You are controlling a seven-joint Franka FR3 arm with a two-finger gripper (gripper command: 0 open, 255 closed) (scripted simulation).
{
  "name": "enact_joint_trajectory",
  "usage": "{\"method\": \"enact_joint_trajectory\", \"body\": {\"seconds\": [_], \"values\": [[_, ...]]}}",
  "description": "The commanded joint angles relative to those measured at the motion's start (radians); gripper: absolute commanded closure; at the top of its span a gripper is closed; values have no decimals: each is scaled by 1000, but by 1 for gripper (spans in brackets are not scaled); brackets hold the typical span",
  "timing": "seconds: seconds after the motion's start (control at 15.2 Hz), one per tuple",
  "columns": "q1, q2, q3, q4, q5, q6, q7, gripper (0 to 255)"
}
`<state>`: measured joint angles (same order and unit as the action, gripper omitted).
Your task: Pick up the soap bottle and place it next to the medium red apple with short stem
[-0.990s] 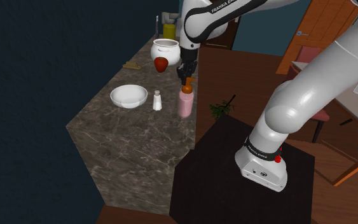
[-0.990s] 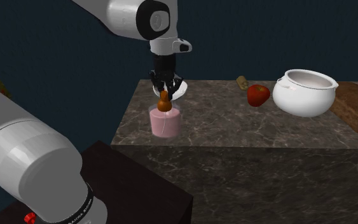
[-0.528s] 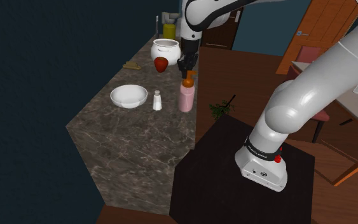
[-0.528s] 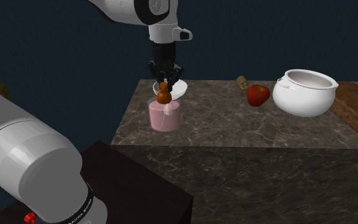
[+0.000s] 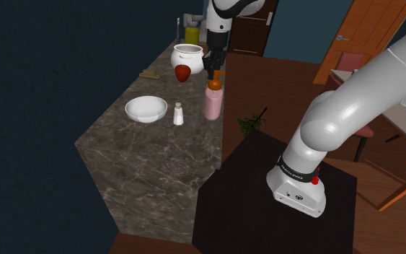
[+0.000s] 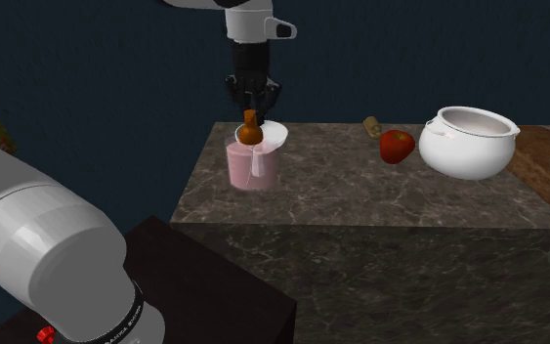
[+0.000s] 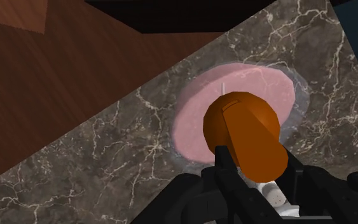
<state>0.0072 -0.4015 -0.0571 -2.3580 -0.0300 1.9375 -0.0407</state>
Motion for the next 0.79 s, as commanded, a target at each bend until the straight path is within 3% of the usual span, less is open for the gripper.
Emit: {"method": "enact_joint_trajectory", "body": {"seconds": [0.0,0.73], "values": [[0,-6,0,23,0,-29,-1,255],[1,-19,3,160,2,-179,-2,255]]}}
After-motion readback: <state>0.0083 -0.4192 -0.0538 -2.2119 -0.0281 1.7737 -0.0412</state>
